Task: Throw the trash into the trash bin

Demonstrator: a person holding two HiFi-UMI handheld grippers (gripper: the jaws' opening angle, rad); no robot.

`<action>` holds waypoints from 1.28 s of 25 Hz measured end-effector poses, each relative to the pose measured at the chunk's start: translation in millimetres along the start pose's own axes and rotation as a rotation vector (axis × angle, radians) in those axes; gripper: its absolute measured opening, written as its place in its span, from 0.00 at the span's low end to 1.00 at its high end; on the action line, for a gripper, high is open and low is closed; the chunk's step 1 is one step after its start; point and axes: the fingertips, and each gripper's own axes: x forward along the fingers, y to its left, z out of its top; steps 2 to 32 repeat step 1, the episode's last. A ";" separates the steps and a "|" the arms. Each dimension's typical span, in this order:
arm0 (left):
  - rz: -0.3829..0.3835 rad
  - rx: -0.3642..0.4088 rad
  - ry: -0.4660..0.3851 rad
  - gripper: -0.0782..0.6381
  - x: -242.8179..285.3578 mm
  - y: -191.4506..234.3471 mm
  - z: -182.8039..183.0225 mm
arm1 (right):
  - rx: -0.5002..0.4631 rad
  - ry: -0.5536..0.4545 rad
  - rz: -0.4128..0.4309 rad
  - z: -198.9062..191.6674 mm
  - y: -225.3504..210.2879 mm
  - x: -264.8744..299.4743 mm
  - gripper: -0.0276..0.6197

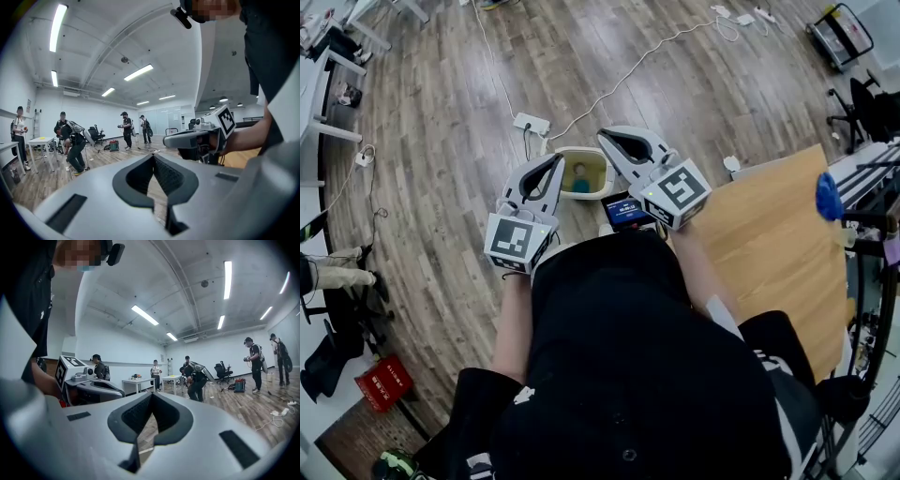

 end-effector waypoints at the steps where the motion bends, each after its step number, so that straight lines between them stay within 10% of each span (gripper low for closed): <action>1: 0.002 0.000 -0.002 0.12 0.2 0.2 0.4 | 0.000 -0.001 0.001 -0.4 0.0 -0.3 0.04; 32: 0.002 0.000 -0.002 0.12 0.2 0.2 0.4 | 0.000 -0.001 0.001 -0.4 0.0 -0.3 0.04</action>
